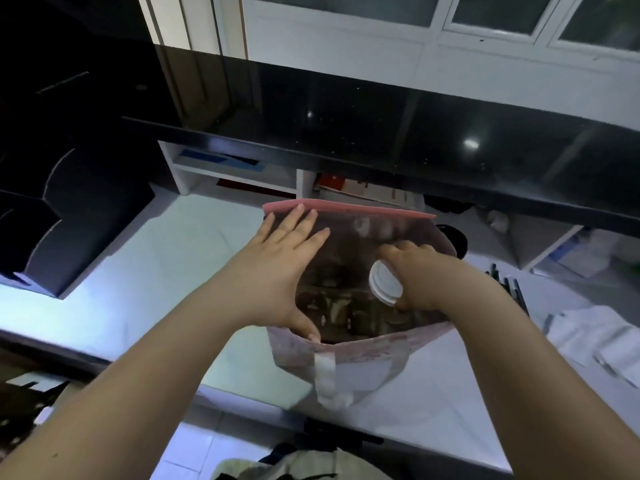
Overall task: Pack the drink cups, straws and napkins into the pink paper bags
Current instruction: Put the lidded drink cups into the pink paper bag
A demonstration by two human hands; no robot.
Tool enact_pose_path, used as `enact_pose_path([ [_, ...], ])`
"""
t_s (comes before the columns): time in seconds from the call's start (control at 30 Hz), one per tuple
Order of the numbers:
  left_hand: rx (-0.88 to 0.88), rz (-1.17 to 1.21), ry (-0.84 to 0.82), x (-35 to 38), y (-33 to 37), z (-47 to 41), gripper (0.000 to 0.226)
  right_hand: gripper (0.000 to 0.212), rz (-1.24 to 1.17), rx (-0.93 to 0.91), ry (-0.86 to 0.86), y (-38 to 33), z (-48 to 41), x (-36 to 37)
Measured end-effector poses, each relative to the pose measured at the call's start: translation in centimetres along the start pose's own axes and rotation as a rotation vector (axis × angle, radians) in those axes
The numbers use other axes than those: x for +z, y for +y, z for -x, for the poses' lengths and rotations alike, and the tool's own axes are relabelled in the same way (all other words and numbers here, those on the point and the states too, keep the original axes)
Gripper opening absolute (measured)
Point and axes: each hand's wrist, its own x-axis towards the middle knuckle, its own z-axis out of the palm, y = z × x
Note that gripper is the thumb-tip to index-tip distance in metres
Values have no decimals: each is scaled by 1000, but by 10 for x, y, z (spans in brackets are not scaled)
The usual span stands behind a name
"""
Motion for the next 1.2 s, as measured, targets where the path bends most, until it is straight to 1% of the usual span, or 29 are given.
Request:
enact_pose_path([
  [0.1,15,72,-1,-1,1,-2,141,82,-35,-27,3,-8,-8,-8],
  [0.23,53,147,5,-2,5,-6,143,86,-88,-181,15,-40,-27,-15],
  [0.3,54,179,10,-3,4,-5,143,88,-84,-225,-27,-48,-37,-16],
  [0.47,42,199,28,-4,-2,-1,140,95,-176,-313,-101,-46,-58,-5],
  [0.57,36,181,31,-4,-3,2,138,99,-95,-371,-90,-51,-61,9],
  [0.67,17,158,43,-3,-6,8,136,97,-33,-412,-60,-52,-59,16],
  [0.83,25,143,58,1,-5,15,132,96,37,-477,-100,-58,-59,32],
  [0.93,25,118,60,3,-4,16,129,89,110,-565,-108,-59,-57,41],
  [1.03,25,83,52,5,-1,17,127,83,283,-673,-44,-57,-54,48],
  [1.2,47,47,56,7,3,18,127,82,324,-662,-34,-56,-60,57],
])
